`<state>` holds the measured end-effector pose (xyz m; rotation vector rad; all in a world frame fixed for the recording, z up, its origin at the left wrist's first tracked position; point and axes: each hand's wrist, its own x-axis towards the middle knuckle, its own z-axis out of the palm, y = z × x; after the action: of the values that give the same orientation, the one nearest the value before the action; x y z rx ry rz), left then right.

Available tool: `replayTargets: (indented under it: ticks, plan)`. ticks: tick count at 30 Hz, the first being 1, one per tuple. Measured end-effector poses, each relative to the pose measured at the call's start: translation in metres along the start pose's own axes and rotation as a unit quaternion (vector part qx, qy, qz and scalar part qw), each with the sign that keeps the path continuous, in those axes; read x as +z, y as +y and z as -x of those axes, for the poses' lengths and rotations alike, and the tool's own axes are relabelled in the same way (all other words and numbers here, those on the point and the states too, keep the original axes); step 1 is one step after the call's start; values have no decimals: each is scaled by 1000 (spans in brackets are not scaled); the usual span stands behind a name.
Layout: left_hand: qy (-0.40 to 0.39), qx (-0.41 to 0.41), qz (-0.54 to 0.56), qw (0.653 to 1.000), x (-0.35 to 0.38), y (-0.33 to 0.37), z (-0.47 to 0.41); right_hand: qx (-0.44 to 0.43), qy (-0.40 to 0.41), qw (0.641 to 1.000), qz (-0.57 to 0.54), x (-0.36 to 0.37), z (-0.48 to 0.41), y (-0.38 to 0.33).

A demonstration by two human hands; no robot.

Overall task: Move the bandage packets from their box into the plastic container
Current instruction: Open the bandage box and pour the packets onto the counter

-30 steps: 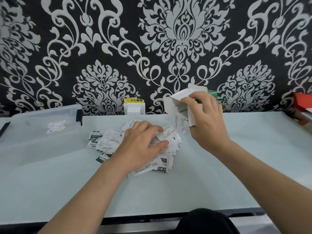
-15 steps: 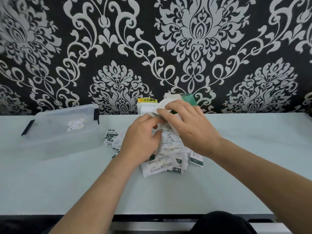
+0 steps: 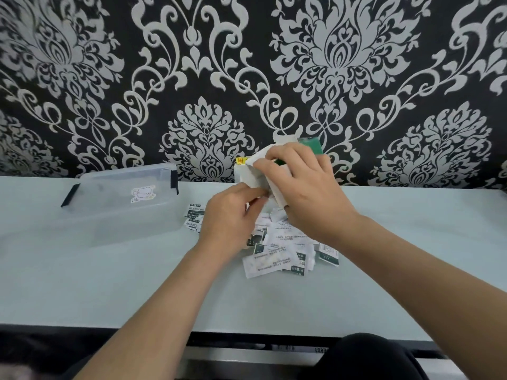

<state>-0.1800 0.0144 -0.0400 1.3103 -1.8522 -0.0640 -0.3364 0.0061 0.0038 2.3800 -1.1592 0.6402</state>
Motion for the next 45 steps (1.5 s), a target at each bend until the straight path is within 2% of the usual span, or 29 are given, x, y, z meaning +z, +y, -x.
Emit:
replayTargets:
  ticks: [2, 9, 12, 15, 19, 22, 27, 32, 35, 39, 42, 45]
  plan:
    - [19, -13, -5, 1000, -13, -7, 2, -3, 12, 1000, 17, 1, -2, -6]
    - [-21, -86, -56, 995, -48, -37, 19, -82, -32, 988, 124, 5, 9, -13]
    - [-56, -55, -78, 994, -51, -40, 28, -100, -67, 980, 159, 6, 16, -12]
    - [-60, -52, -79, 994, -47, -38, 29, -101, -87, 973, 188, 2, 19, -5]
    - [-85, -1, -68, 994, -37, -30, 29, -127, -78, 963, 225, -5, 21, 5]
    - [-125, 9, -66, 990, -25, -24, 26, -146, -67, 960, 228, -16, 22, 11]
    - [-182, 16, -99, 978, -9, -13, 19, -167, -105, 955, 223, -24, 31, 32]
    - [-168, 23, -71, 983, 7, 3, 15, -176, -89, 955, 222, -24, 47, 66]
    - [-170, 18, -62, 983, 14, 16, 12, -166, -68, 962, 206, -17, 56, 78]
    - [-250, 7, -127, 960, 27, 25, 11, -146, -51, 974, 166, -8, 65, 87]
    - [-294, -3, -162, 942, 34, 24, 12, -34, -29, 995, 83, -3, 64, 90]
    - [-309, -7, -169, 936, 36, 22, 13, 65, 8, 998, -26, -2, 63, 91]
